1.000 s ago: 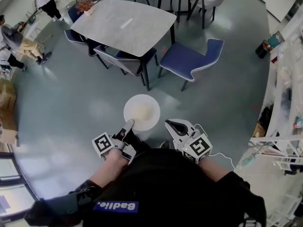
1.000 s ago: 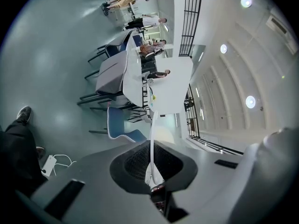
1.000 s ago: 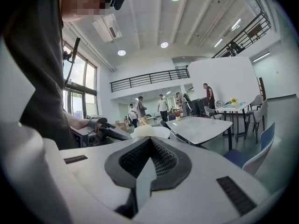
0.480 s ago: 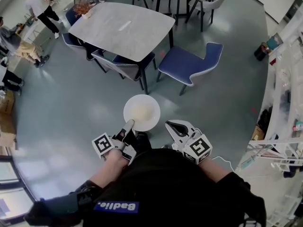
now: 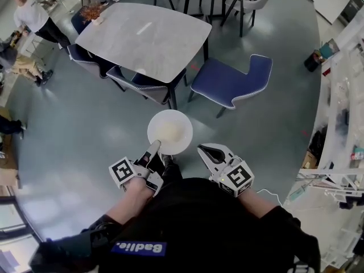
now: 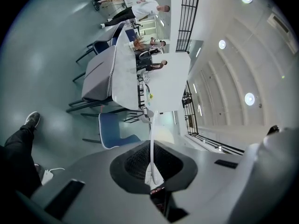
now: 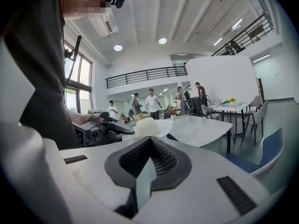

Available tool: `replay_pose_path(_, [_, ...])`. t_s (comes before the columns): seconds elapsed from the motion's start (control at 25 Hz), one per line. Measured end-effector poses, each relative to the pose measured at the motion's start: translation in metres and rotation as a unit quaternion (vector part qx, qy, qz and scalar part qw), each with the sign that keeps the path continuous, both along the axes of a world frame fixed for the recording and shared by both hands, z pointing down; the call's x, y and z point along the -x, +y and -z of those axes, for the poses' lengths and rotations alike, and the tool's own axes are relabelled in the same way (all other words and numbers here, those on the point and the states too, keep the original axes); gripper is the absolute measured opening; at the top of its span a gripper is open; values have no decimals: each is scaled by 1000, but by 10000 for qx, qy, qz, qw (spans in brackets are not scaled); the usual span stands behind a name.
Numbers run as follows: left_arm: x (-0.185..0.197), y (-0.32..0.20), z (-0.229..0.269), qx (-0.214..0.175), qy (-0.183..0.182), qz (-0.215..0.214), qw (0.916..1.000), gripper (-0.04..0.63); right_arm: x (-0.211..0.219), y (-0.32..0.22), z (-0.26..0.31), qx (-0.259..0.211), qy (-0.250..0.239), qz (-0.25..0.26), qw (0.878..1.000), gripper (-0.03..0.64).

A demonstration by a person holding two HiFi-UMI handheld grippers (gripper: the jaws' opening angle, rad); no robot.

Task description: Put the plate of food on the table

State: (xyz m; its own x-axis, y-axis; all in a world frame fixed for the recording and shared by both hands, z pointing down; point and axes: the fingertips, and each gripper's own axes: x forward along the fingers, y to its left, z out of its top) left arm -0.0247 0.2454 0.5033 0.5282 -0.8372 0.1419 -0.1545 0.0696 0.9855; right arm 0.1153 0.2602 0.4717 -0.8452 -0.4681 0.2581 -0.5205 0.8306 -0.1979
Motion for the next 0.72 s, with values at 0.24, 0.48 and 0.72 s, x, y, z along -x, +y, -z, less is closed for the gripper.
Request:
replay_pose_path(0.24, [35,-55,-2,-17,-7,-121,9999,14,37,-51,1,60,83,-118,9999,11])
replay_pose_path(0.48, [68,-104,-10,17,29,-294,9996,14,74,-96,-3,45,96,-304,9995,11])
replay_pose_path(0.72, [100,-148,-7,31,59,-479,9988,14,109,-132,6,135,192,-494,9985,11])
